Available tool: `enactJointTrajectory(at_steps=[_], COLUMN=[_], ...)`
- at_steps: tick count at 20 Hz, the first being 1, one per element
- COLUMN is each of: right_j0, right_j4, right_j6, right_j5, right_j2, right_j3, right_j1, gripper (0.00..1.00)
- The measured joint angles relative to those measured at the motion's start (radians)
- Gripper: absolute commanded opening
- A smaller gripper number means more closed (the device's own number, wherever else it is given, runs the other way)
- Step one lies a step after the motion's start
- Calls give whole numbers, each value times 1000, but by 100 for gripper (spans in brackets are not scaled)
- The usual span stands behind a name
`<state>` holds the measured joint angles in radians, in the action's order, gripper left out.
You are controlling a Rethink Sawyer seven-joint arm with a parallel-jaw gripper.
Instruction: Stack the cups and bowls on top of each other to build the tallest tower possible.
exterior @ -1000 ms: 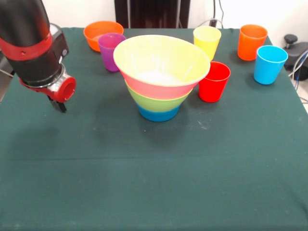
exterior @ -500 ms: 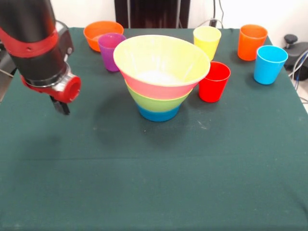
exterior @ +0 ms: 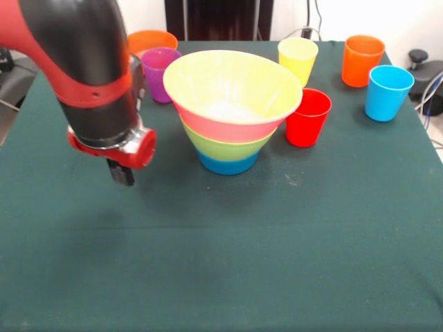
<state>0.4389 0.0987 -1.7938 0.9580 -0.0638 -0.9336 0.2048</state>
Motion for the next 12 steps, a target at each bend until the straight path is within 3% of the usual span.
enactJointTrajectory(at_steps=[12], right_j0=[-36], right_j4=[0], right_j6=[0], right_j5=[133], right_j2=[0], right_j3=[132], right_j1=[-79], gripper=[0])
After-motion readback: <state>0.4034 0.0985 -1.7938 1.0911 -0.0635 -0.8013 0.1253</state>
